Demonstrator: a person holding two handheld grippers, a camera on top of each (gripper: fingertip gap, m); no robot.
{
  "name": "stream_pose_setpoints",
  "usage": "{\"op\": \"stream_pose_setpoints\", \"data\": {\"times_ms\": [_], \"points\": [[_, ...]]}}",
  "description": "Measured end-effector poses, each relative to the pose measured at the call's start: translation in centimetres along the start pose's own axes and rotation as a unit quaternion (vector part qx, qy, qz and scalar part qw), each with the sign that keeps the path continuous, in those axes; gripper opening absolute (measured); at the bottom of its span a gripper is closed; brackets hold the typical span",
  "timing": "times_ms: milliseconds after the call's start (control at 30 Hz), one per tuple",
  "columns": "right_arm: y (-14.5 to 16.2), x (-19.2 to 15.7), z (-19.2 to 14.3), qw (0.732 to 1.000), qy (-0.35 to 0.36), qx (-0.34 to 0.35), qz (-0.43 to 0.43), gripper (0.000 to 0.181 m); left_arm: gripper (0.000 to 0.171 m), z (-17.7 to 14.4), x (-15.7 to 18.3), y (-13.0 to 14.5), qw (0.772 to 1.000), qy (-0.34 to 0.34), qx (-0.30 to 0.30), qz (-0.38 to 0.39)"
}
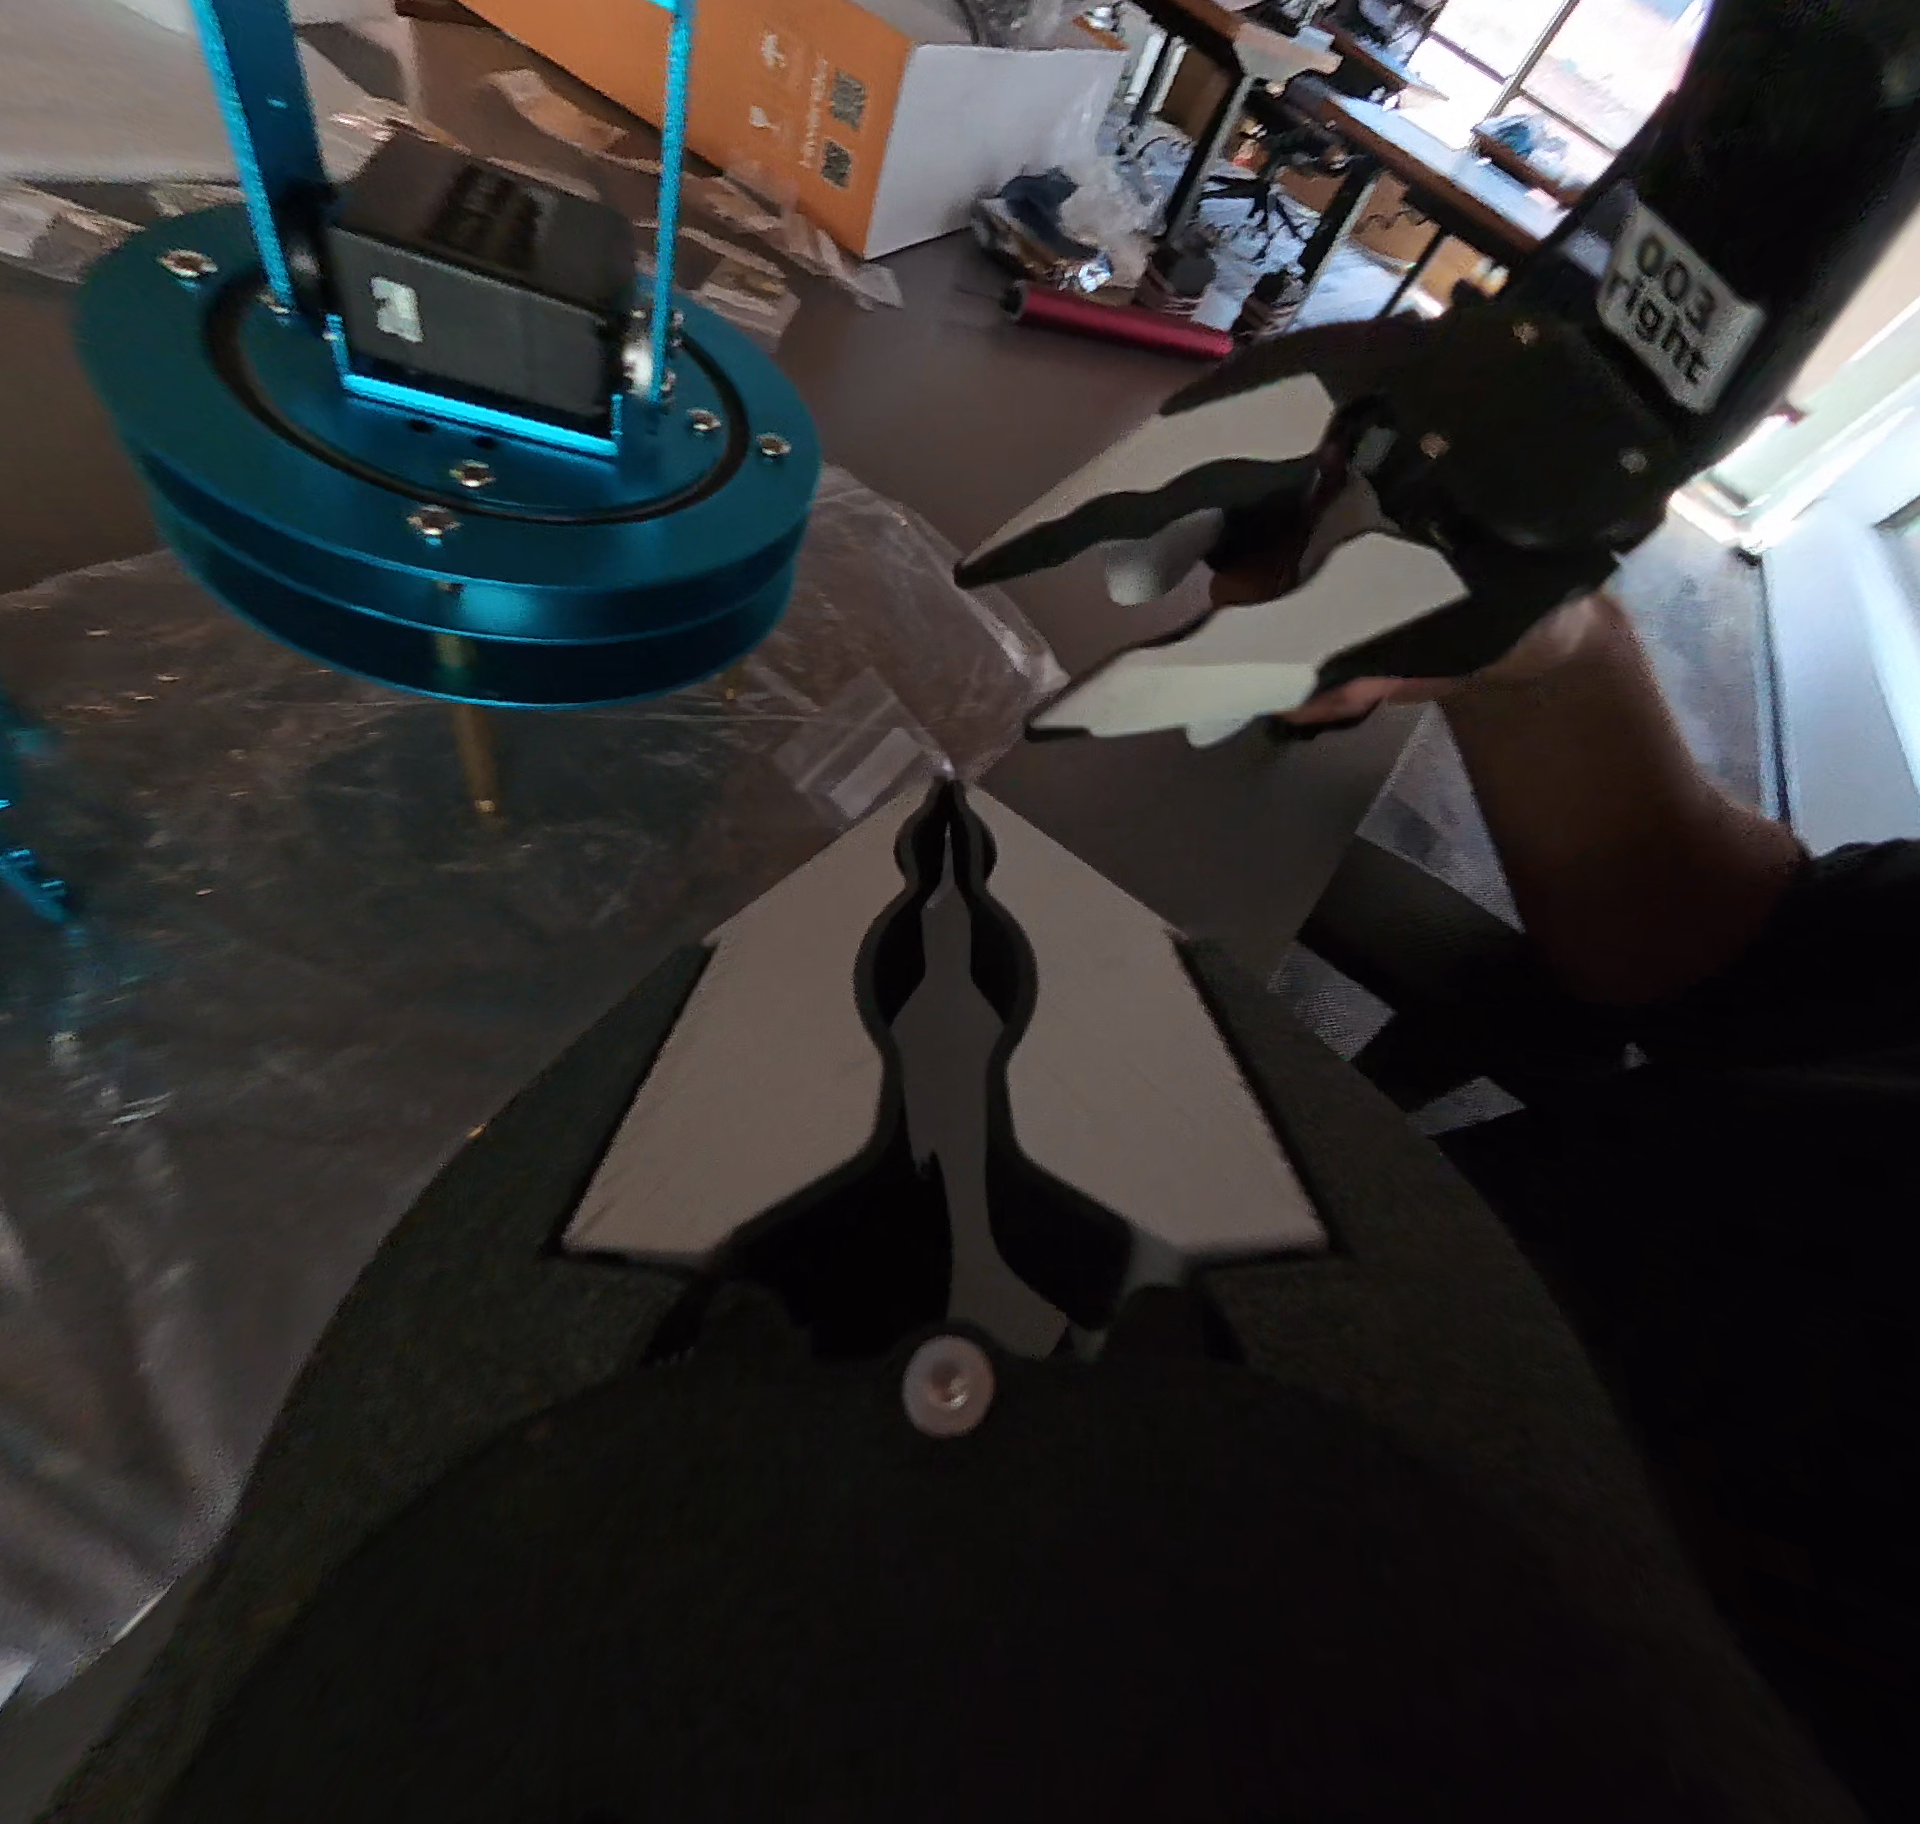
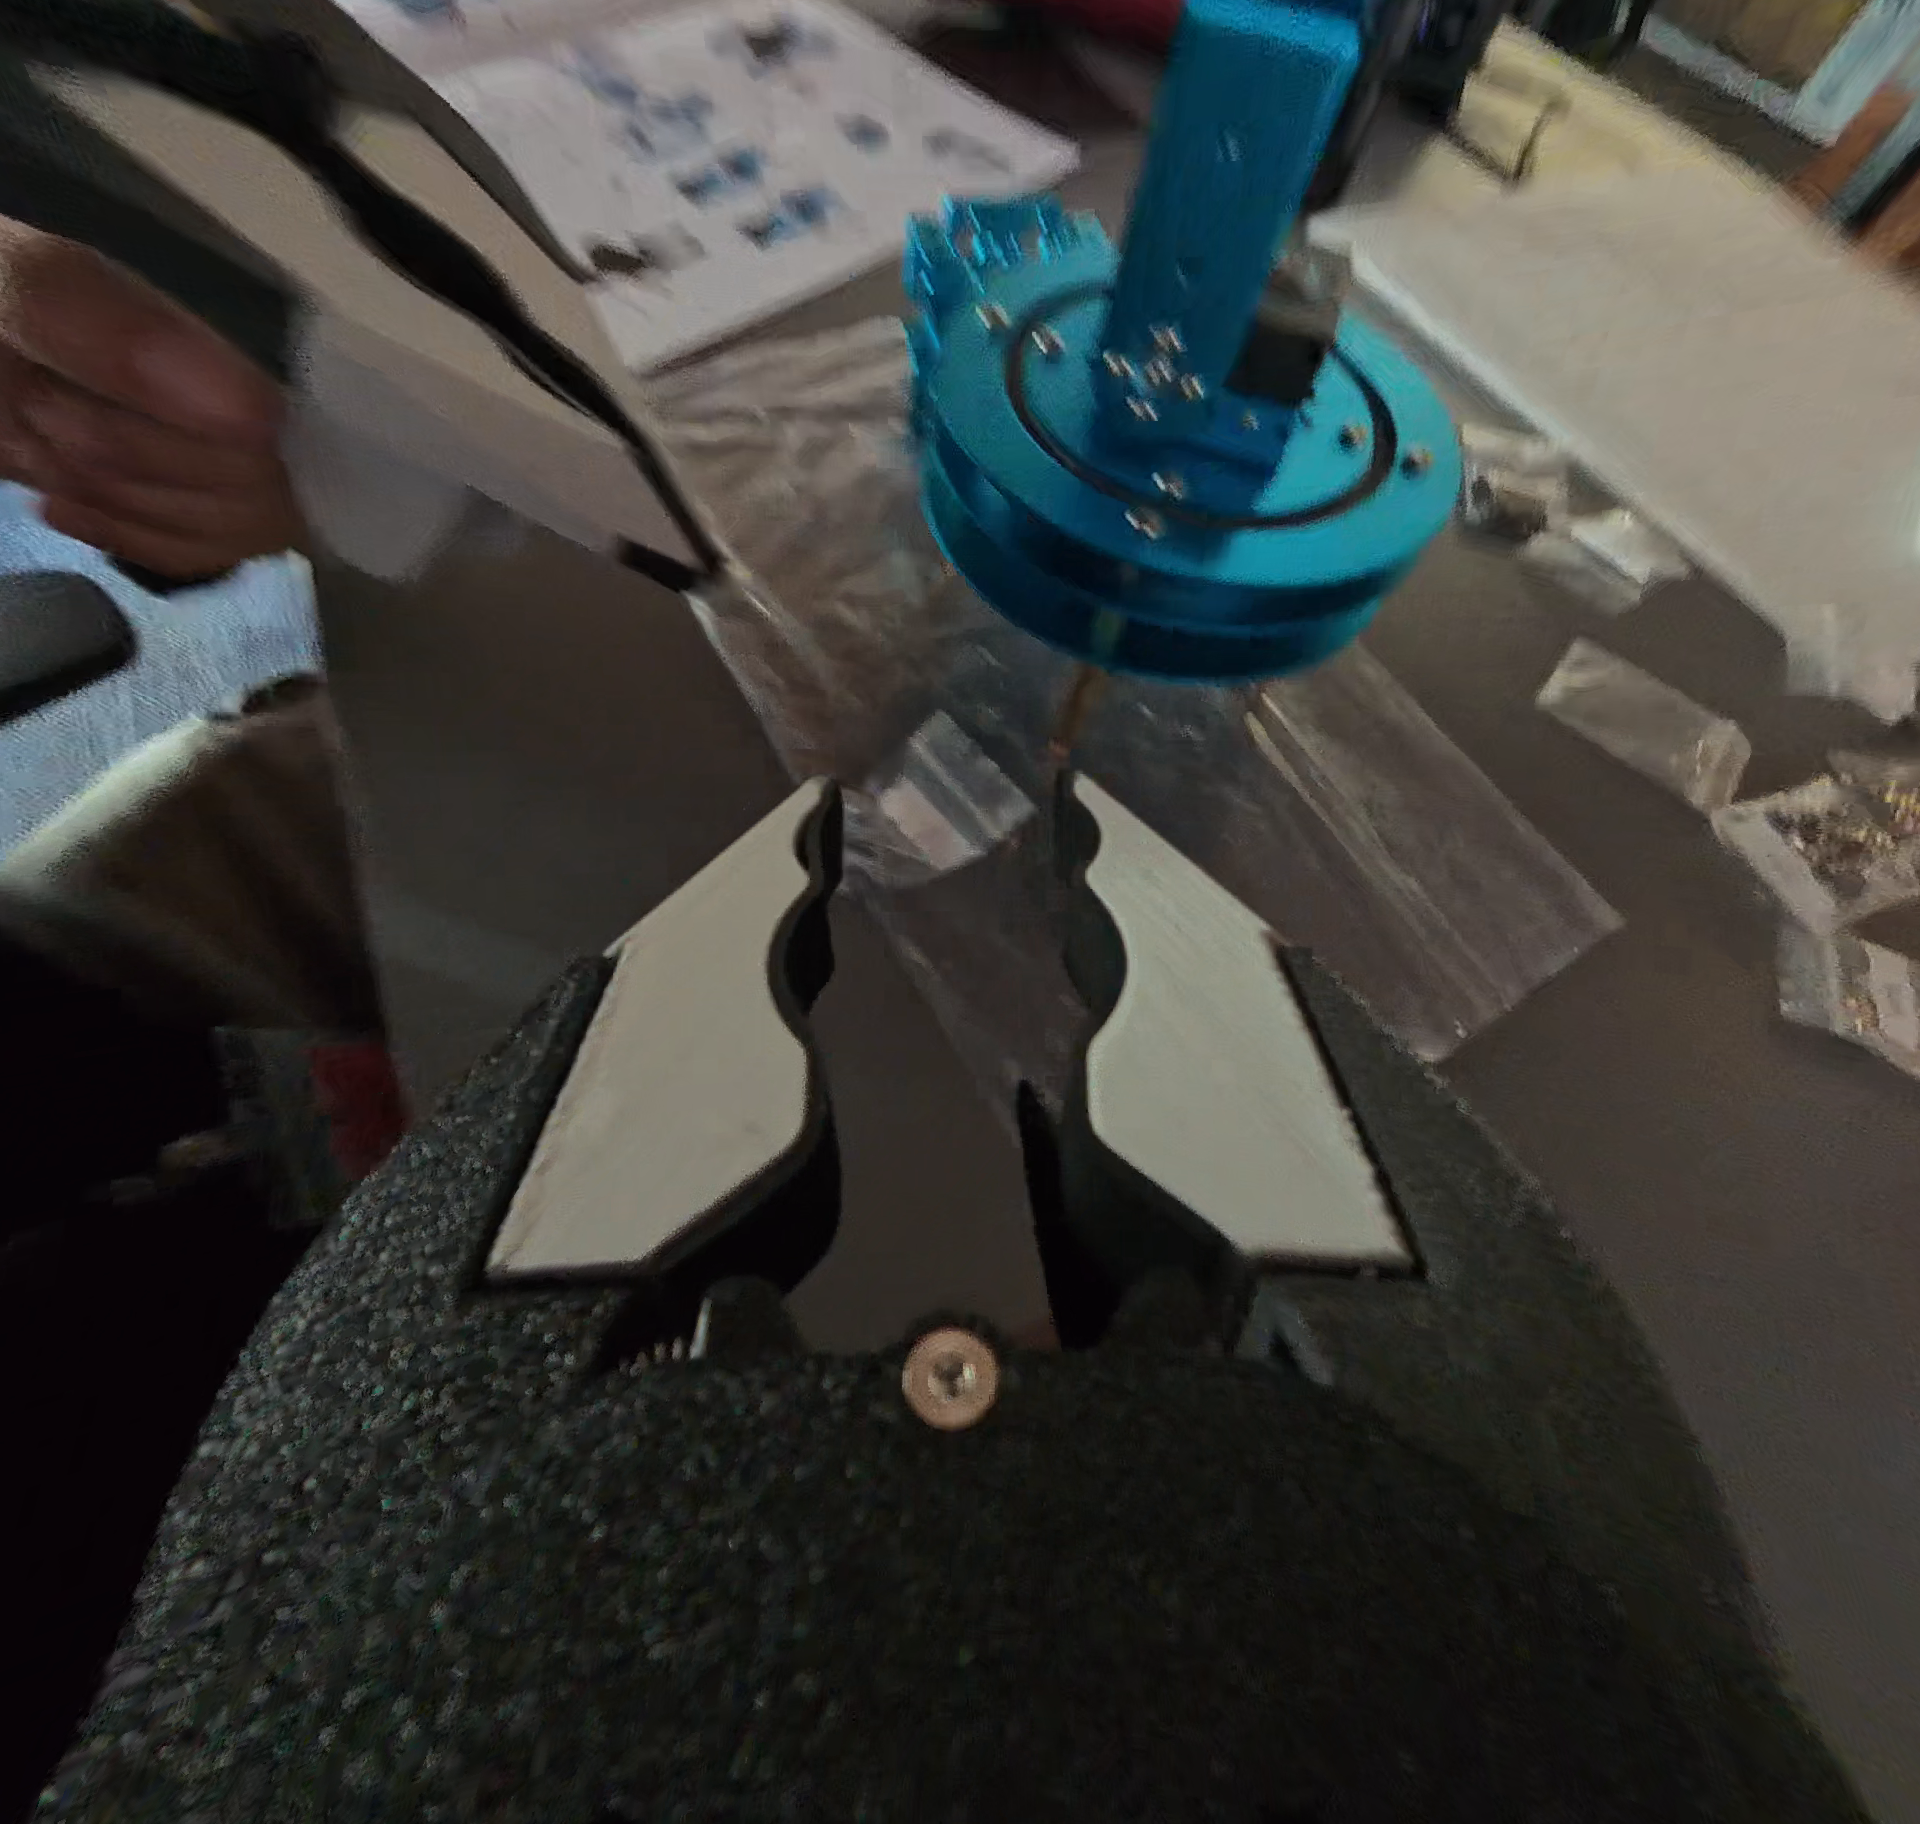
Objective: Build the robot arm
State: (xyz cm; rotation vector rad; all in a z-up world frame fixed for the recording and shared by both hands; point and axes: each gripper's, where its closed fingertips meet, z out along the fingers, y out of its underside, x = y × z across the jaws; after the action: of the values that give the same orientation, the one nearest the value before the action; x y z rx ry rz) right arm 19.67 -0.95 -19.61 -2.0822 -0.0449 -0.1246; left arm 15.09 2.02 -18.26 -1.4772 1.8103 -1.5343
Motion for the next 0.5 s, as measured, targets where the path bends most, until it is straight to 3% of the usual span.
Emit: {"op": "stream_pose_setpoints", "data": {"times_ms": [100,167,233,333,367,500], "points": [[1.8,2.7,2.1,0.996,-0.019,-0.067,0.058,0.032,0.002,-0.2,-0.6,0.0,1.000,-0.014,-0.003,-0.005],[2.3,1.5,2.8,0.980,-0.117,-0.102,0.127,0.036,0.010,-0.1,-0.7,0.2,1.000,-0.013,-0.008,-0.017],[2.3,0.9,3.1,0.968,-0.161,-0.106,0.159,0.019,0.012,0.1,-0.6,0.4,0.999,-0.006,-0.011,-0.033],[2.0,-0.2,2.9,0.972,-0.173,-0.092,0.132,0.009,0.014,0.4,0.1,0.7,0.997,0.025,-0.014,-0.070],[1.4,-0.3,2.8,0.976,-0.165,-0.074,0.120,0.001,0.014,0.4,0.7,0.8,0.994,0.050,-0.014,-0.095],[-2.1,-1.0,1.4,0.993,-0.101,0.034,0.042,0.000,0.025,0.3,2.4,-0.1,0.973,0.137,0.008,-0.186]]}}
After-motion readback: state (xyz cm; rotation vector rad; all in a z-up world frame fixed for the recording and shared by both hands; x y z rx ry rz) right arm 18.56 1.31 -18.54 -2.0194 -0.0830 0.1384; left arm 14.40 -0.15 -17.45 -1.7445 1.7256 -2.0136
